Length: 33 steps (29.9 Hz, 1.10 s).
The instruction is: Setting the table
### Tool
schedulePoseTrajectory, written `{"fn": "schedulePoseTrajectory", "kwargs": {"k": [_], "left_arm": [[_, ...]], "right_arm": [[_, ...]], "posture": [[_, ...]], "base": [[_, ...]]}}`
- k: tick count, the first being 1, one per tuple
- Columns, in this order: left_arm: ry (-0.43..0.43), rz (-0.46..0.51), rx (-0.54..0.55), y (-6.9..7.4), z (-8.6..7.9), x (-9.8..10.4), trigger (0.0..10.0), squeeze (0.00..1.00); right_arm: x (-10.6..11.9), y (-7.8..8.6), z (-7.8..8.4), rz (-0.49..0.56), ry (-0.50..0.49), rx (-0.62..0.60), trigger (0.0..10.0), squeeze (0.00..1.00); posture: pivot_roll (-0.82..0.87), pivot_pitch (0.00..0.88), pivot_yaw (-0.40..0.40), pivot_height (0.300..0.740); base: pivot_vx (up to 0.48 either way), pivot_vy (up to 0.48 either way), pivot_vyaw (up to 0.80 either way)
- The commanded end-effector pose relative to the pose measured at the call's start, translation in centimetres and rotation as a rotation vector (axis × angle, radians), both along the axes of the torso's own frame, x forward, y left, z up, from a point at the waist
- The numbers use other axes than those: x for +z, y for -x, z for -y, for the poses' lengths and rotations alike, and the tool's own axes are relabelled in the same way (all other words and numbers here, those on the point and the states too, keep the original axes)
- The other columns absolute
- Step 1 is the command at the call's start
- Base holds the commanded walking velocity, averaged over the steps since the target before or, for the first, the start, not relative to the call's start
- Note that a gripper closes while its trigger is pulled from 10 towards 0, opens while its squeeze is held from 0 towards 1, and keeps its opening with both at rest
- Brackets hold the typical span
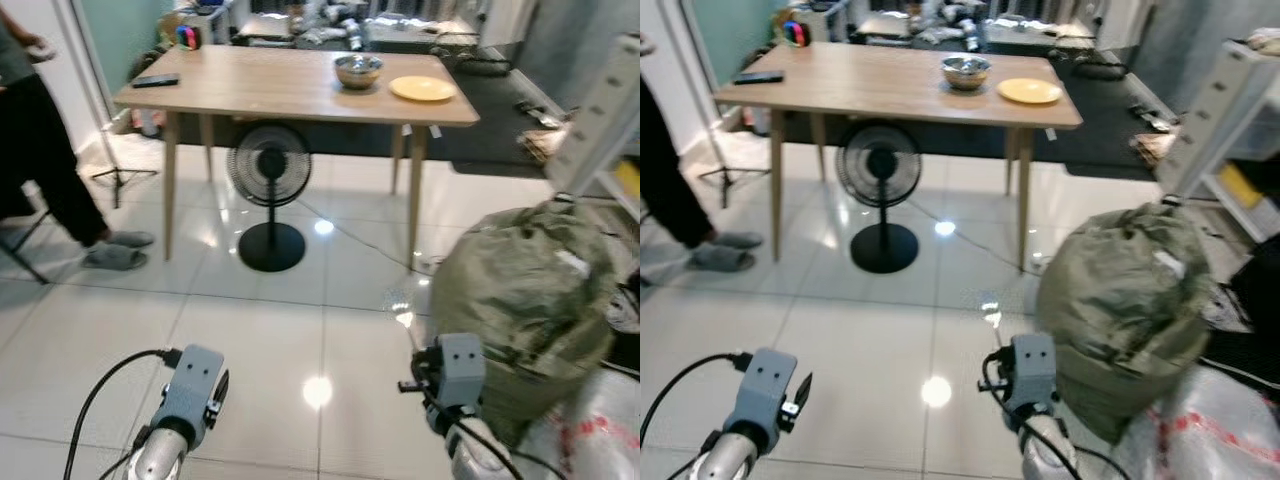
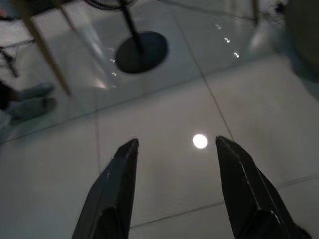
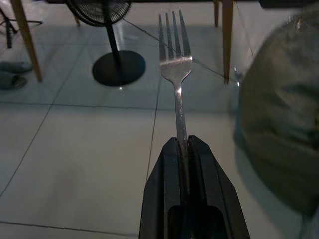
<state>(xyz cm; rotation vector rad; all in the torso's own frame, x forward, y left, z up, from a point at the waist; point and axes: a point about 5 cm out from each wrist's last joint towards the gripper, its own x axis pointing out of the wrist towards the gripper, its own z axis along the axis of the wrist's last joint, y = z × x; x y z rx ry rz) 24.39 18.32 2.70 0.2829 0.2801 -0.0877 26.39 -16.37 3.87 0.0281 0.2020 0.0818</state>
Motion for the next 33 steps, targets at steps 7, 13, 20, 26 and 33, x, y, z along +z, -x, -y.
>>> {"fn": "schedulePoseTrajectory", "kwargs": {"k": [7, 13, 20, 26, 33], "left_arm": [[0.015, -0.022, 0.014, 0.2, 0.0, -0.5, 10.0, 0.00], [0.013, -0.018, 0.021, 0.0, -0.2, -0.4, 10.0, 0.00], [0.021, 0.058, 0.049, -1.4, -0.5, 1.5, 10.0, 0.00], [0.031, 0.204, 0.079, -3.3, -0.6, 5.0, 10.0, 0.00], [0.027, 0.278, 0.076, -4.2, 0.0, 6.8, 10.0, 0.00]], "right_arm": [[-0.3, 0.0, 0.0, -0.015, -0.009, -0.001, 10.0, 0.00], [-0.2, -0.2, 0.0, -0.008, -0.008, -0.001, 10.0, 0.00], [1.0, -1.0, 0.4, 0.039, -0.023, -0.027, 10.0, 0.00], [3.7, -2.1, 0.3, 0.153, -0.058, -0.037, 10.0, 0.00], [4.9, -2.8, -0.2, 0.196, -0.061, -0.017, 10.0, 0.00]], "posture": [[-0.03, 0.000, 0.065, 0.740], [-0.04, 0.000, 0.063, 0.740], [-0.03, 0.000, 0.061, 0.740], [-0.03, 0.000, 0.060, 0.740], [-0.03, 0.000, 0.057, 0.740]], "base": [[0.000, 0.000, -0.80], [0.000, 0.000, -0.80], [0.000, 0.000, -0.80], [0.289, 0.000, -0.27], [0.480, 0.000, 0.00]]}}
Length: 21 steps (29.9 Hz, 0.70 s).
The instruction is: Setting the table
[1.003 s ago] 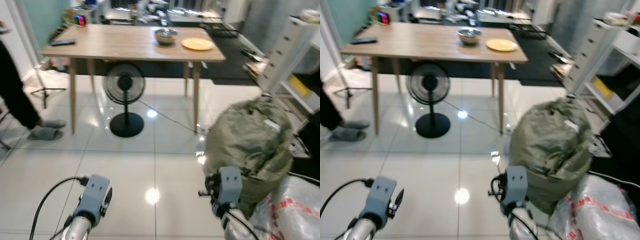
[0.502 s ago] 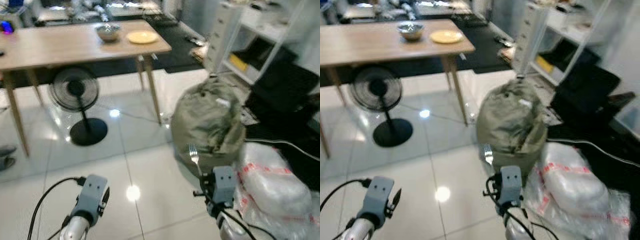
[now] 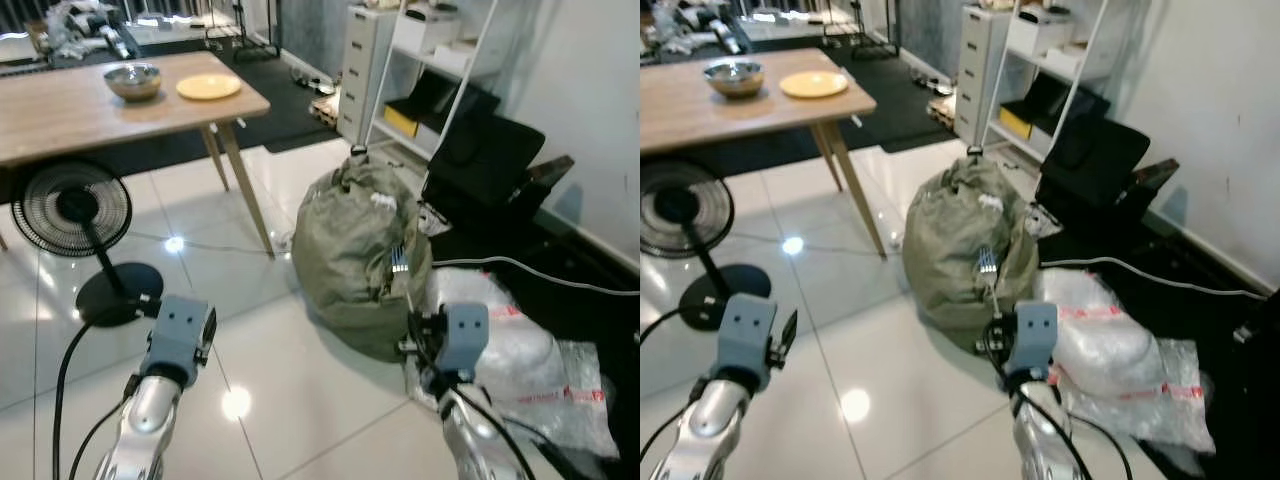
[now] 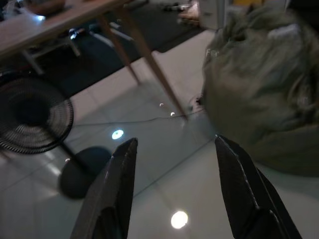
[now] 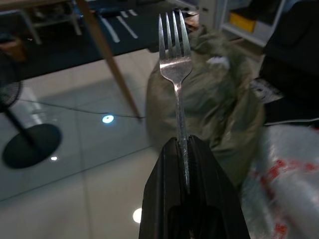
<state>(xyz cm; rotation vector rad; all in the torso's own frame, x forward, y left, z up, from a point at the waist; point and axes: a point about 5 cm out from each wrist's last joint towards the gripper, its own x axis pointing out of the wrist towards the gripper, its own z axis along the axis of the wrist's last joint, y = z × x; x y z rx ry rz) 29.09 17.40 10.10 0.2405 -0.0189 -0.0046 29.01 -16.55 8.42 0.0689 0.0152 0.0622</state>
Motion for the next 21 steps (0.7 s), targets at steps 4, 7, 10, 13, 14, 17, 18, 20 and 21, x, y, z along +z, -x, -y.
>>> {"fn": "schedulePoseTrajectory", "kwargs": {"k": [4, 7, 10, 13, 14, 17, 18, 20, 21], "left_arm": [[-0.013, -0.009, 0.032, 0.3, -0.7, -0.1, 10.0, 0.00], [-0.015, 0.001, 0.038, 0.2, -0.7, 0.3, 10.0, 0.00], [-0.019, 0.006, 0.040, 0.3, -0.7, 0.5, 10.0, 0.00], [-0.021, 0.006, 0.041, 0.3, -0.7, 0.5, 10.0, 0.00], [-0.021, 0.006, 0.041, 0.3, -0.7, 0.5, 10.0, 0.00], [-0.021, 0.005, 0.043, 0.3, -0.7, 0.5, 10.0, 0.00], [-0.021, 0.005, 0.044, 0.3, -0.7, 0.5, 10.0, 0.00], [-0.022, 0.003, 0.046, 0.4, -0.7, 0.5, 10.0, 0.00], [-0.022, 0.003, 0.046, 0.4, -0.7, 0.5, 10.0, 0.00]], "right_arm": [[0.6, -0.2, -0.7, 0.023, -0.016, 0.028, 10.0, 0.00], [1.0, -0.3, -1.1, 0.039, -0.032, 0.051, 10.0, 0.00], [1.5, -0.3, -1.6, 0.059, -0.046, 0.076, 10.0, 0.00], [1.7, -0.4, -1.8, 0.063, -0.049, 0.086, 10.0, 0.00], [1.7, -0.4, -1.8, 0.063, -0.049, 0.086, 10.0, 0.00], [2.0, -0.5, -2.2, 0.070, -0.053, 0.107, 10.0, 0.00], [2.0, -0.5, -2.3, 0.070, -0.053, 0.111, 10.0, 0.00], [2.1, -0.5, -2.4, 0.071, -0.052, 0.117, 10.0, 0.00], [2.1, -0.5, -2.4, 0.071, -0.052, 0.117, 10.0, 0.00]], "posture": [[-0.03, 0.000, 0.054, 0.740], [-0.02, 0.000, 0.054, 0.740], [-0.02, 0.000, 0.055, 0.740], [-0.02, 0.000, 0.055, 0.740], [-0.02, 0.000, 0.055, 0.740], [-0.02, 0.000, 0.052, 0.740], [-0.02, 0.000, 0.052, 0.740], [-0.01, 0.000, 0.051, 0.740], [-0.01, 0.000, 0.051, 0.740]], "base": [[0.480, 0.000, 0.00], [0.480, 0.000, 0.00], [0.480, 0.000, 0.00], [0.475, 0.000, 0.00], [0.472, 0.000, 0.00], [0.472, 0.000, 0.00], [0.472, 0.000, 0.00], [0.472, 0.000, 0.49], [0.472, 0.000, 0.49]]}}
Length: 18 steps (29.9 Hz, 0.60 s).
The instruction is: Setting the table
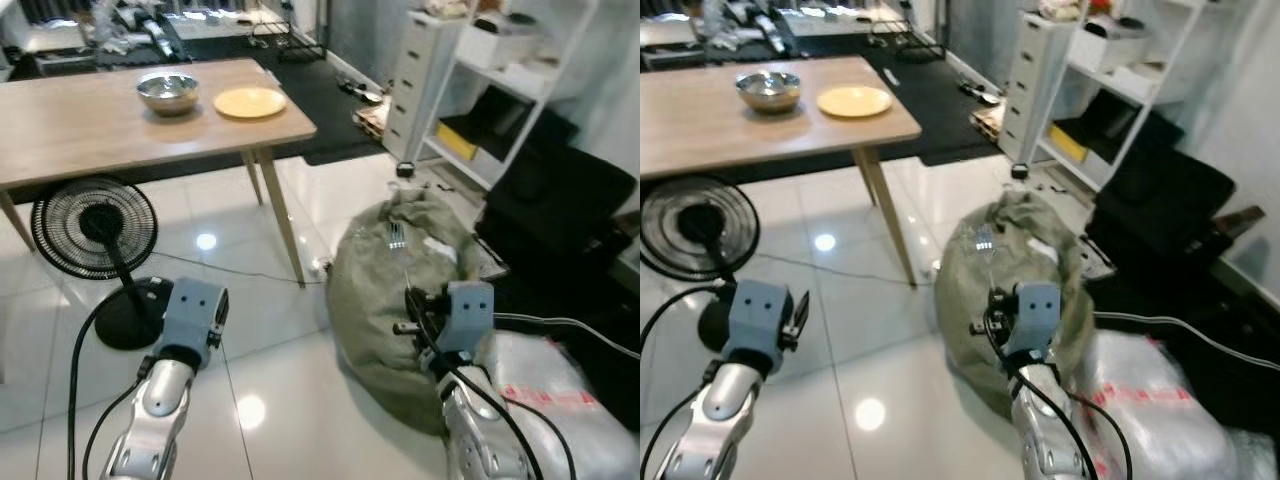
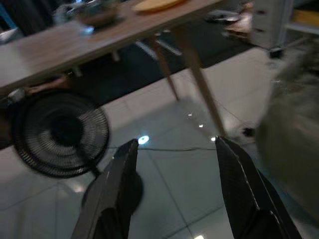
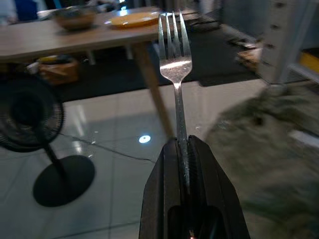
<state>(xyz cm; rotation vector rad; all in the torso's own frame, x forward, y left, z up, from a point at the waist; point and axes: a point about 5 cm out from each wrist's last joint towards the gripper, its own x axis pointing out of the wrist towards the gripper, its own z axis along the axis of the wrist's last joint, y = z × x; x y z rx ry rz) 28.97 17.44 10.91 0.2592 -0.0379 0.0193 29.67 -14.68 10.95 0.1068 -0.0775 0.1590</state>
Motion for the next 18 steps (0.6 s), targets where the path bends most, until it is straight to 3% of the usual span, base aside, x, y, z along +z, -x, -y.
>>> {"fn": "schedulePoseTrajectory", "kwargs": {"k": [1, 5, 18], "left_arm": [[-0.002, -0.019, 0.024, 0.25, -0.64, -0.33, 10.0, 0.00], [-0.002, -0.023, 0.026, 0.33, -0.65, -0.36, 10.0, 0.00], [-0.001, -0.027, 0.026, 0.30, -0.61, -0.37, 10.0, 0.00]], "right_arm": [[-0.43, 0.12, -0.63, -0.023, -0.007, 0.027, 10.0, 0.00], [-0.31, 0.07, -0.81, -0.022, -0.006, 0.035, 10.0, 0.00], [-0.03, -0.23, -0.29, -0.025, -0.030, 0.002, 10.0, 0.00]], "posture": [[-0.01, 0.000, 0.051, 0.740], [-0.01, 0.000, 0.051, 0.740], [-0.01, 0.000, 0.053, 0.740]], "base": [[0.472, 0.000, 0.80], [0.472, 0.000, 0.80], [0.472, 0.000, 0.00]]}}
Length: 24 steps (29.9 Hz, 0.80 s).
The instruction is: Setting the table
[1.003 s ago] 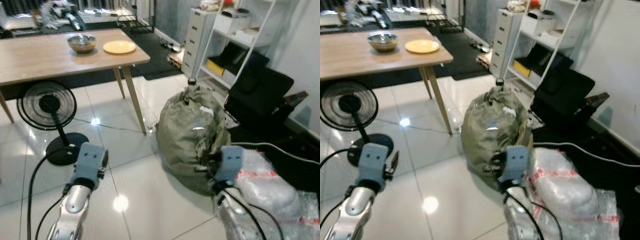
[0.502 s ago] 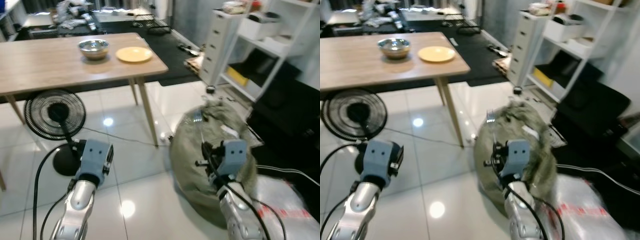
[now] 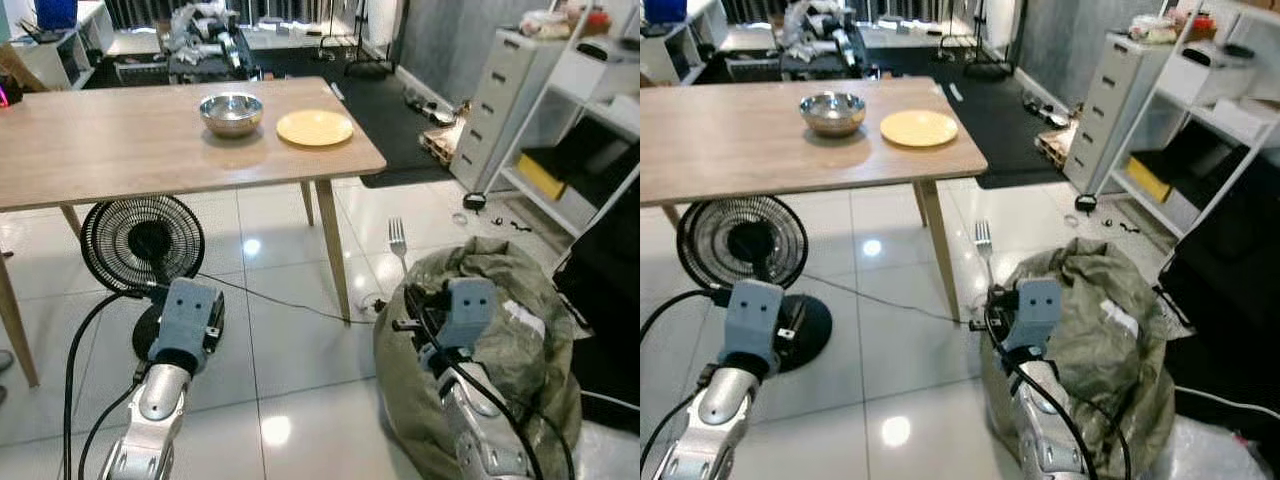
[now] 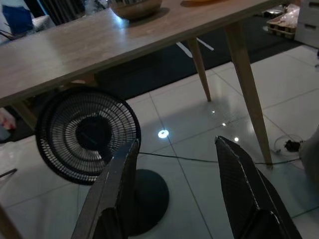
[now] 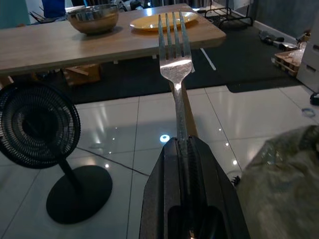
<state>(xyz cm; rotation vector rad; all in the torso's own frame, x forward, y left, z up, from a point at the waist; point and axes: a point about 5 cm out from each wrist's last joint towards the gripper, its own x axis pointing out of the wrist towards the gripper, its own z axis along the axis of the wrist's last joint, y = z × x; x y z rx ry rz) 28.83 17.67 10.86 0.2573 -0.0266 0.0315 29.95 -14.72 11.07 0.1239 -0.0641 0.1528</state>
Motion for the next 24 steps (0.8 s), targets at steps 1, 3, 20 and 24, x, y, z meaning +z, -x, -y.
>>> {"fn": "schedulePoseTrajectory", "kwargs": {"k": [1, 3, 20, 24], "left_arm": [[-0.003, -0.017, 0.013, 0.2, -0.4, -0.3, 10.0, 0.00], [-0.002, -0.015, 0.013, 0.2, -0.4, -0.2, 10.0, 0.00], [0.002, -0.004, 0.020, 0.1, -0.5, 0.2, 10.0, 0.00], [0.001, -0.004, 0.018, 0.1, -0.4, 0.2, 10.0, 0.00]], "right_arm": [[-0.1, 0.0, -0.3, -0.009, -0.014, 0.006, 10.0, 0.00], [0.2, 0.0, -0.4, 0.001, -0.018, 0.003, 10.0, 0.00], [2.1, -0.8, -0.3, 0.058, -0.037, -0.011, 10.0, 0.00], [2.3, -0.8, -0.4, 0.061, -0.038, -0.008, 10.0, 0.00]], "posture": [[-0.01, 0.000, 0.053, 0.740], [-0.01, 0.000, 0.054, 0.740], [0.00, 0.000, 0.051, 0.740], [0.00, 0.000, 0.053, 0.740]], "base": [[0.472, 0.000, 0.00], [0.472, 0.000, 0.00], [0.472, 0.000, 0.00], [0.472, 0.000, 0.00]]}}
